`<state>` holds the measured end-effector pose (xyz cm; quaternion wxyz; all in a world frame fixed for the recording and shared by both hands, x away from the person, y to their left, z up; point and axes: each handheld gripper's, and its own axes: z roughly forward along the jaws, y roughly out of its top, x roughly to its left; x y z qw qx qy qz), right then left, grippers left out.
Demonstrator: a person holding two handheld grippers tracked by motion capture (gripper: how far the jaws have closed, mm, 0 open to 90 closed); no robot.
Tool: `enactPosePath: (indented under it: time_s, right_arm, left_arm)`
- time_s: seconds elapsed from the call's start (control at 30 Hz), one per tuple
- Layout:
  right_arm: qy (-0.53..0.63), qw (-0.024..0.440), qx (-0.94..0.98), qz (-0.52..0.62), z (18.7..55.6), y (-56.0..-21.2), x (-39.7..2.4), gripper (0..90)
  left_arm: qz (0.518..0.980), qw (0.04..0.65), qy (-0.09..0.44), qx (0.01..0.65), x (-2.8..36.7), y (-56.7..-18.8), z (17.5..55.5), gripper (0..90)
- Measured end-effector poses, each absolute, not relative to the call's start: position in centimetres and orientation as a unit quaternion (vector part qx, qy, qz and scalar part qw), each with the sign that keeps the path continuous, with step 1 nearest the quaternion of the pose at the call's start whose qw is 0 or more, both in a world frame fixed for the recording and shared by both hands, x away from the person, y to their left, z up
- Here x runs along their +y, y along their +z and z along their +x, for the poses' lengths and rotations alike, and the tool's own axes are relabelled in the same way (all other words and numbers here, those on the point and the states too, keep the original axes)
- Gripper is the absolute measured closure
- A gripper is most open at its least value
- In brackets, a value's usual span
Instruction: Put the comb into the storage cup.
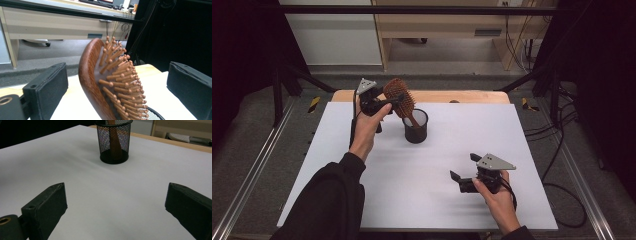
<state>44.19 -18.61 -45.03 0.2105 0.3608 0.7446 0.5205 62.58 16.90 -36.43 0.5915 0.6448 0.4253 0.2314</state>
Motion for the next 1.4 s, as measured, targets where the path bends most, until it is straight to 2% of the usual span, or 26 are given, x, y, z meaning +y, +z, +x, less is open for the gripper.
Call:
enactPosePath:
  time_s: [1.07, 1.4]
  right_arm:
    - [0.518, 0.214, 0.747, 0.357, 44.1, -45.0, -18.5, 4.0]
    - [0.517, 0.216, 0.747, 0.358, 44.1, -45.0, -18.5, 4.0]
  left_arm:
    - [0.623, 0.601, 0.261, 0.426, 19.0, -35.9, 59.6, 3.3]
    - [0.633, 0.600, 0.272, 0.407, 19.5, -35.2, 58.4, 3.0]
